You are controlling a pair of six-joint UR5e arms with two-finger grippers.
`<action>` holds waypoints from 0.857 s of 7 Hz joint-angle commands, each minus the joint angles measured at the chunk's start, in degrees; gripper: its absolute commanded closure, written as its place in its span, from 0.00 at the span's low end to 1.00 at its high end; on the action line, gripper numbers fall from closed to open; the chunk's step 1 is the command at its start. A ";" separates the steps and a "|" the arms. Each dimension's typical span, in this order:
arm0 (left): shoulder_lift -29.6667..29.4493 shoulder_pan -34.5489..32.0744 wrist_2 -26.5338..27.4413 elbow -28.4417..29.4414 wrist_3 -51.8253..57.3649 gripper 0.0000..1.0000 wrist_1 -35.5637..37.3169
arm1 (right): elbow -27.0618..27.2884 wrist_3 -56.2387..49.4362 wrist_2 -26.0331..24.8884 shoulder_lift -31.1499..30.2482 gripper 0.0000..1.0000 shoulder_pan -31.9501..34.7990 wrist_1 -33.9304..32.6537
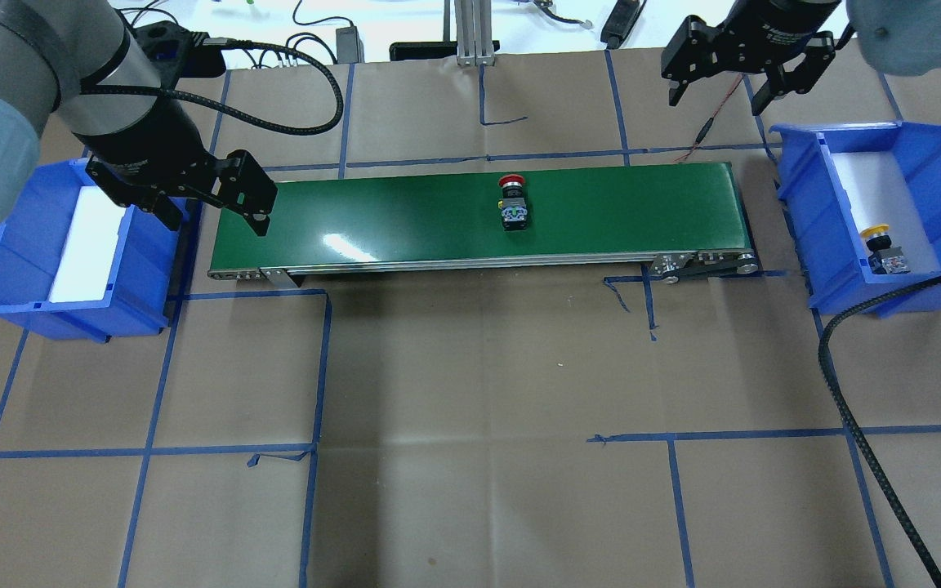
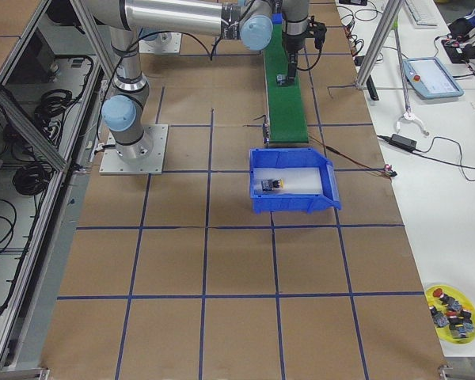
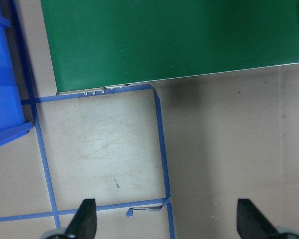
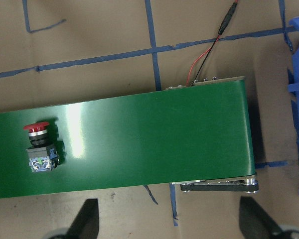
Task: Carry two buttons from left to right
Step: 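Raise the right gripper and move it back over the conveyor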
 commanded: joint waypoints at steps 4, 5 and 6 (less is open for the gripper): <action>0.00 0.00 0.00 0.00 0.00 0.00 0.00 | 7.20 3.66 -1.70 -0.14 0.02 2.71 -1.21; 0.00 0.00 0.00 0.00 0.00 0.00 0.00 | 7.12 3.67 -1.70 0.39 0.02 2.71 -1.29; 0.00 0.00 0.00 0.00 0.00 0.00 0.00 | 7.20 3.59 -1.70 0.91 0.02 2.80 -1.90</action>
